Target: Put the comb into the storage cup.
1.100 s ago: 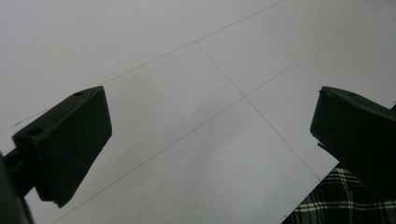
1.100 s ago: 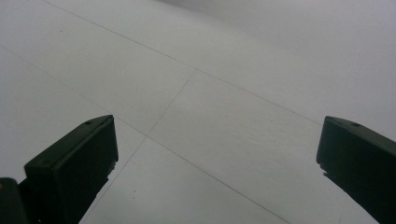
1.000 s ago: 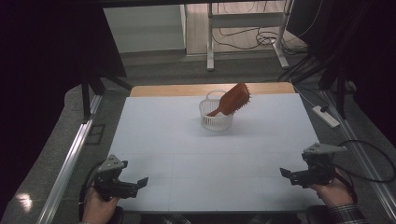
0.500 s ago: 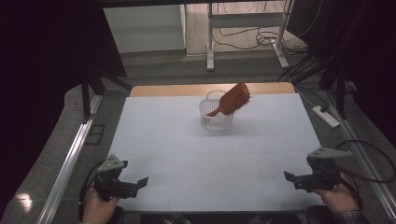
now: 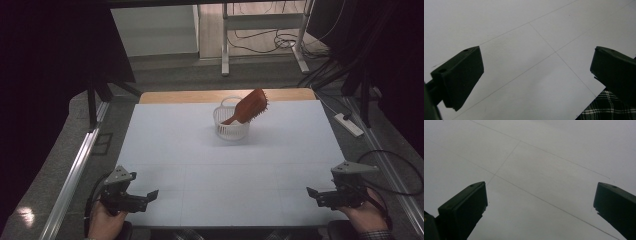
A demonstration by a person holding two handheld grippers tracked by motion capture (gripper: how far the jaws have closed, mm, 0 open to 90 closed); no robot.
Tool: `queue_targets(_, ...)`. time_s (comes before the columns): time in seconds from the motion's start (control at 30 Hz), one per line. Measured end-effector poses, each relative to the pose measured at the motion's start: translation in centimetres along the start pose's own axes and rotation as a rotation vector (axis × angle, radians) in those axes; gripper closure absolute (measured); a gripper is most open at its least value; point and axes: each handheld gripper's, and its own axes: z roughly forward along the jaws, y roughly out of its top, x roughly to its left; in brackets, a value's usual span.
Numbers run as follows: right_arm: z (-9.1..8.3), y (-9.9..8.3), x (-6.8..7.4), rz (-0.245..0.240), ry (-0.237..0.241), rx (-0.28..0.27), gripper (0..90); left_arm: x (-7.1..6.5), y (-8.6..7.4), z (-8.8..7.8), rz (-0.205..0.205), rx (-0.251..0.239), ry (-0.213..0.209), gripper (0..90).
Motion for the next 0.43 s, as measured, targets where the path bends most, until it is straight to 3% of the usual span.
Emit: queue_targets(0.43,-0.01,-0.15,-0.05,0.007,-0.002,0.029,0.0,-0.06,0.04,-0.01,-0.001,-0.002,0.001,0.0)
